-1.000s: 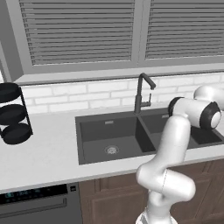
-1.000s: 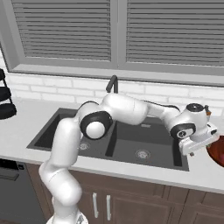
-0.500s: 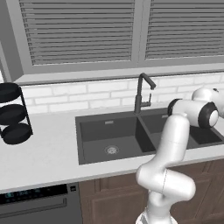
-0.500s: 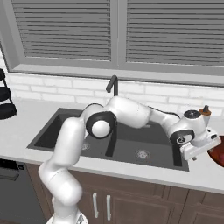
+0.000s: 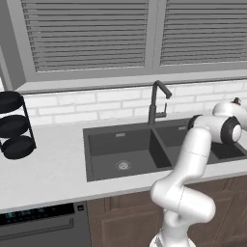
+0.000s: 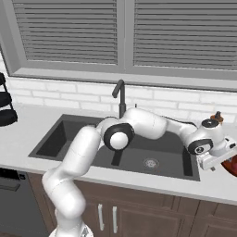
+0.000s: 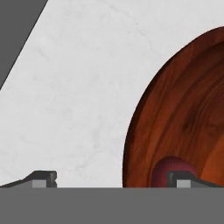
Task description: Pick the tomato from the sink and place it in the bowl. Then pick the bowl and place it in the microwave. Then close the microwave door and press the start button.
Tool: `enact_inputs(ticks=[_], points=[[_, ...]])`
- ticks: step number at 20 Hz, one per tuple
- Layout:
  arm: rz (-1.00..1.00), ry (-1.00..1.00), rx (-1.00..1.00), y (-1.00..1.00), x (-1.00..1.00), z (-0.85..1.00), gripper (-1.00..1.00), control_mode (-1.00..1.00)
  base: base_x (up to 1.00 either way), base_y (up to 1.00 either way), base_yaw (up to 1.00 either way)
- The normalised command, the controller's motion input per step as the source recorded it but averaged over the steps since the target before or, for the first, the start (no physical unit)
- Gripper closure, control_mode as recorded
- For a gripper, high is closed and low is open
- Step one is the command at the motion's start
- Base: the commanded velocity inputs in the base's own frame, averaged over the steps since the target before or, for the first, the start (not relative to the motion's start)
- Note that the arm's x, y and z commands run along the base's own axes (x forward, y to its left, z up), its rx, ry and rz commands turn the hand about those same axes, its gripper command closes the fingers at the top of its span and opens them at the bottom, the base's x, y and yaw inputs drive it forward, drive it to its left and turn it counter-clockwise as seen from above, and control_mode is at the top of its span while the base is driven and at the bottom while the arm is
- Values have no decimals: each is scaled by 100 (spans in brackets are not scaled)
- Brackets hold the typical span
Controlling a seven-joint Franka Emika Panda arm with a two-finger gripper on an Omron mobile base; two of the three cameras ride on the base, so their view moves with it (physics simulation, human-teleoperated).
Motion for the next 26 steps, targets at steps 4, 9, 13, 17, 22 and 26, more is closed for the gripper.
enact_inputs(ticks=[4,9,13,17,22,26], points=[[0,4,0,-26,13,-12,-100,-100,0,0,0],[0,5,3,-10,4,-22,-100,-100,0,0,0],[1,5,2,-2,13,-23,100,-100,0,0,0],[0,5,2,11,0,-18,100,-100,0,0,0],[0,0,0,32,-9,-5,100,-100,0,0,0],[6,0,0,68,-28,27,100,-100,0,0,0]])
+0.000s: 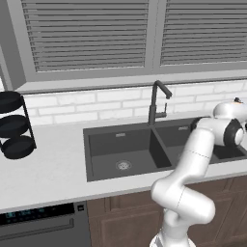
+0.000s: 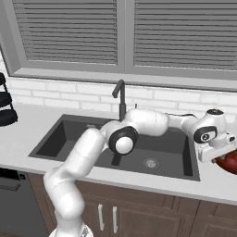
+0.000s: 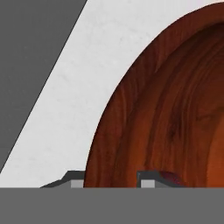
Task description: Pick the tomato from the sink and place it in the bowl. Then pick the bowl and place it in the microwave. Then close the microwave door and press the start button.
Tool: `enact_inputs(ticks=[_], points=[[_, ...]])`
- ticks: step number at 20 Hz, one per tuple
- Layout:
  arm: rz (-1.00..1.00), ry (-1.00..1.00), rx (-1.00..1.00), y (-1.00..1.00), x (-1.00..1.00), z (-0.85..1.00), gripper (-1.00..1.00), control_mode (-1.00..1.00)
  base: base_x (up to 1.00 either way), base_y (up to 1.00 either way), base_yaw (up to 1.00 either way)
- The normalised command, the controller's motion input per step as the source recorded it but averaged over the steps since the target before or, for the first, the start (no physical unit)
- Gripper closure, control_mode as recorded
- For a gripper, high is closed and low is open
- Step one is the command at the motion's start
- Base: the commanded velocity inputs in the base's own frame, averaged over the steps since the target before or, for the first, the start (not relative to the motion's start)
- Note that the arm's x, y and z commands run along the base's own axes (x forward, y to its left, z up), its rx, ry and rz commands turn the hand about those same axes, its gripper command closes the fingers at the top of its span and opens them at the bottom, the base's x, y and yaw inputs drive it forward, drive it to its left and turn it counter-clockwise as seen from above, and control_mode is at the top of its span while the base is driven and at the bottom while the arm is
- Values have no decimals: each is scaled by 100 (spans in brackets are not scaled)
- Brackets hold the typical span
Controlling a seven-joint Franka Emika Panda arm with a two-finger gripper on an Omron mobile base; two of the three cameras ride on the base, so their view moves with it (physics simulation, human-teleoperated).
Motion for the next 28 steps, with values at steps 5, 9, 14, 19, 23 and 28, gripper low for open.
enact_inputs(ticks=[5,9,14,19,23,28], points=[[14,0,-2,100,-42,77,100,-100,0,0,0],[15,-5,-10,100,-66,88,100,-100,0,0,0],[18,-18,-18,91,-70,91,100,-100,0,0,0],[23,-22,-31,98,-67,97,100,-100,0,0,0],[20,-20,-32,100,-66,100,100,-100,0,0,0],[14,-3,-11,100,-46,100,100,-100,0,0,0]])
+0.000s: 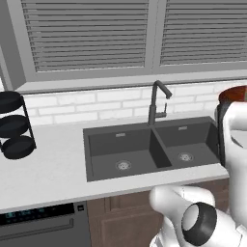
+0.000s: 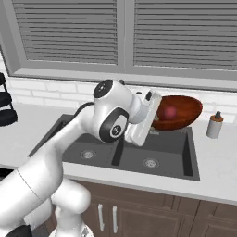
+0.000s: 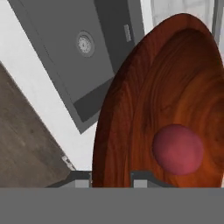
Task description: Pick the tomato from the sink and place it in the bowl. Then pick the bowl and place it in the microwave. Then close the microwave door and press the start button.
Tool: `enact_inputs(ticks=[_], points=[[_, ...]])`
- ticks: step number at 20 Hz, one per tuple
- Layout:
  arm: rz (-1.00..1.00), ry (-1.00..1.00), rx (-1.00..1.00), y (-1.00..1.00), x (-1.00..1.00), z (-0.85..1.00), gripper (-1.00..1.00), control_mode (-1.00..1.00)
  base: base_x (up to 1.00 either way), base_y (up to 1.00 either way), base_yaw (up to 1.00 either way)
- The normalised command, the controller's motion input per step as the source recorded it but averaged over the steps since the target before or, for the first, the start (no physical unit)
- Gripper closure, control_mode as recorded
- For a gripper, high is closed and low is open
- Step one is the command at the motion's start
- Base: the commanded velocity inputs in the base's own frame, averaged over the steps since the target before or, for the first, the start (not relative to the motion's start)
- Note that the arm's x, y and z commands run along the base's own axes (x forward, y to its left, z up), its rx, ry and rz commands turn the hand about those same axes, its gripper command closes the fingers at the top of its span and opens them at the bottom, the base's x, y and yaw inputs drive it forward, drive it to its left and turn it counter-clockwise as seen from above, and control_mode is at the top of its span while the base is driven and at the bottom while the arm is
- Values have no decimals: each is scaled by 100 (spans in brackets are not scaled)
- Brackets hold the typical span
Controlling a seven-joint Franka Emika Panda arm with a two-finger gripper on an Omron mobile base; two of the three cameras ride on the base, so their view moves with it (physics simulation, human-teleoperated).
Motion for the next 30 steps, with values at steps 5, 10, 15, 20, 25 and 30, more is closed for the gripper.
enact_inputs(ticks=[5,10,15,20,25,30], points=[[14,2,6,94,-31,100,100,-100,0,0,0],[16,6,24,78,-20,85,100,-100,0,0,0],[11,-1,11,88,-11,45,100,-100,0,0,0],[1,0,0,87,-34,47,100,-100,0,0,0],[2,0,0,62,-32,16,100,-100,0,0,0],[0,1,7,2,-22,-2,100,-100,0,0,0]])
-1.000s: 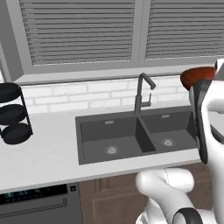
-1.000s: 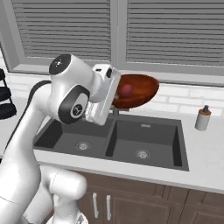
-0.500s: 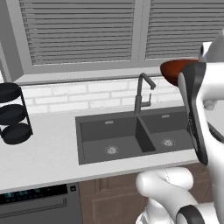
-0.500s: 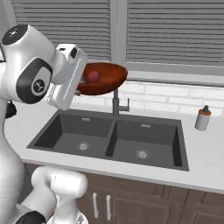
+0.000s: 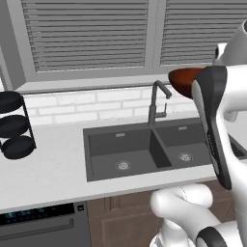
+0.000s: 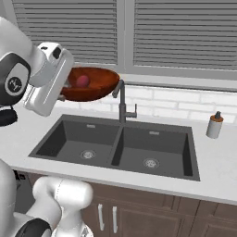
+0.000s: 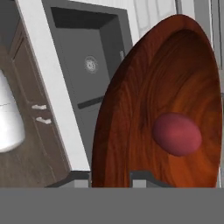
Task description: Pick the tomato from the sink and place it in the bowl. Then pick the bowl and place it in the microwave. Then close the microwave door and press the start button.
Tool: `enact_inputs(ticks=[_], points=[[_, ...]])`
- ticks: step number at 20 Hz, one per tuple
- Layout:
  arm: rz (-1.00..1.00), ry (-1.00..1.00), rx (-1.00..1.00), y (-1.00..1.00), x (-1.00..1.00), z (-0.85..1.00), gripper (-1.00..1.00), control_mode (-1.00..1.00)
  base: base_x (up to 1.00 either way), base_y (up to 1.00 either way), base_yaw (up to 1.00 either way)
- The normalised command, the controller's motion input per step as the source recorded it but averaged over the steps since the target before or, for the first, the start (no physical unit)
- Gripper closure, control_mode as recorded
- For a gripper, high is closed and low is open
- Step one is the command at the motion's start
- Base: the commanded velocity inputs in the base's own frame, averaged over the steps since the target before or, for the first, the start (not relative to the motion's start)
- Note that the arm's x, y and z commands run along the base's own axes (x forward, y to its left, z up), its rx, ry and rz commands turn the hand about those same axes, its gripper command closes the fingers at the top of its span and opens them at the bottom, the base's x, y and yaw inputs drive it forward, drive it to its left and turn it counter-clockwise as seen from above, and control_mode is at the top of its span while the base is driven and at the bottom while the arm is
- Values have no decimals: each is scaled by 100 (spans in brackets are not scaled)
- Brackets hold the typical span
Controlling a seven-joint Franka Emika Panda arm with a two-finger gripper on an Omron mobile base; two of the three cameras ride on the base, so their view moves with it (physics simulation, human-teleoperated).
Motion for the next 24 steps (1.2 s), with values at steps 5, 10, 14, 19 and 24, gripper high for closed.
enact_inputs(ticks=[5,10,14,19,24], points=[[0,1,3,18,-39,-3,100,100,-20,6,0],[0,0,0,0,0,0,100,100,-100,28,10],[0,0,0,0,0,0,100,100,-80,29,60],[0,0,0,0,0,0,100,100,-45,44,83],[0,0,0,0,0,0,100,100,-14,42,87]])
